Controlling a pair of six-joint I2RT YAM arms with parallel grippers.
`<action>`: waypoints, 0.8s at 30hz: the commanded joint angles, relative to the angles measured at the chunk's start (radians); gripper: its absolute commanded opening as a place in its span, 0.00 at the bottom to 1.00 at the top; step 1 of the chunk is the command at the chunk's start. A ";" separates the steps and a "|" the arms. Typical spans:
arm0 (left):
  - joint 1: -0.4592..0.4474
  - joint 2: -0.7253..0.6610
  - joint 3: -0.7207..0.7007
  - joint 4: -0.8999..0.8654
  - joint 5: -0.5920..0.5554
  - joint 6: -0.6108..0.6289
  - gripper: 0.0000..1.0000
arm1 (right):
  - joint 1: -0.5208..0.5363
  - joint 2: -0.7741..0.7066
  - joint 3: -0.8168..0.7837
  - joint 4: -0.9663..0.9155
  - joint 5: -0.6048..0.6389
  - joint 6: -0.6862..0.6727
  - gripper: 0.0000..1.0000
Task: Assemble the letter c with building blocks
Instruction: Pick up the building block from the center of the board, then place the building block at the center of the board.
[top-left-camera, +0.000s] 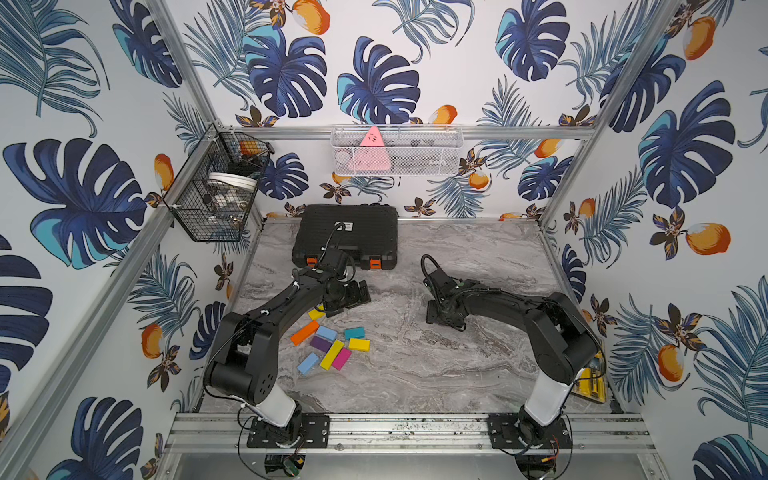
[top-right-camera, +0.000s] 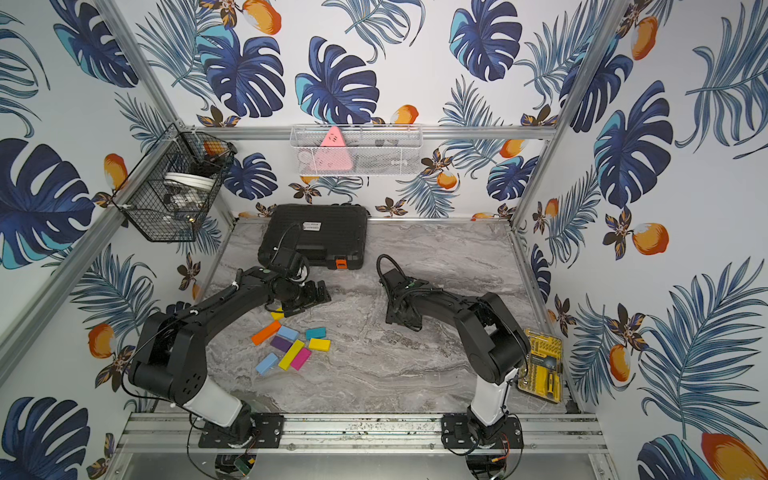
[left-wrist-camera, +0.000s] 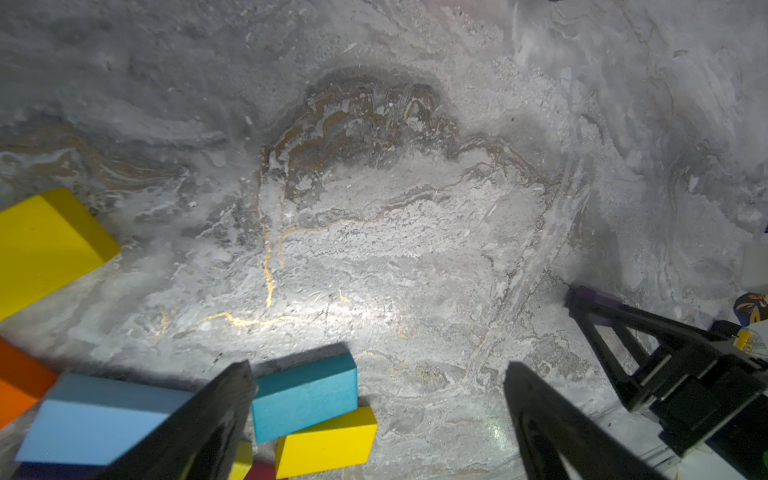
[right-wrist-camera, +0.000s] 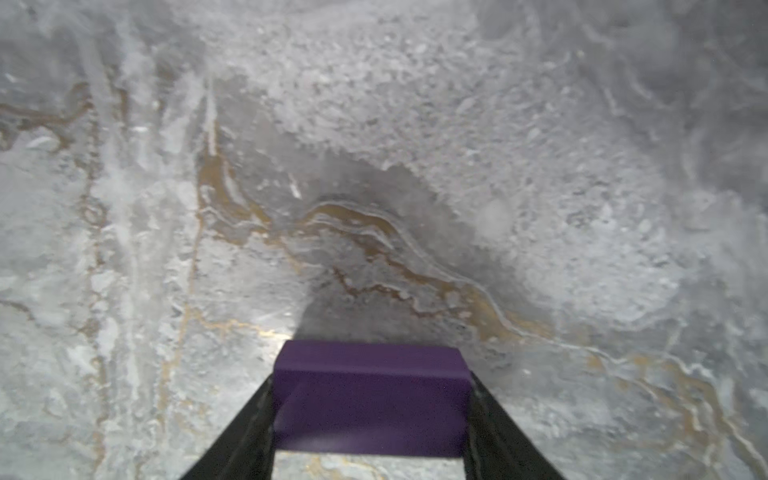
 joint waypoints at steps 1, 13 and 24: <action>0.002 -0.016 -0.009 -0.013 0.010 0.025 0.99 | -0.017 -0.020 -0.009 0.032 -0.080 -0.109 0.60; 0.002 -0.045 -0.028 -0.024 0.007 0.030 0.99 | -0.031 0.001 0.035 -0.047 0.020 -0.227 0.62; 0.002 -0.052 -0.029 -0.026 0.007 0.033 0.99 | -0.074 0.018 0.005 -0.042 0.027 -0.239 0.64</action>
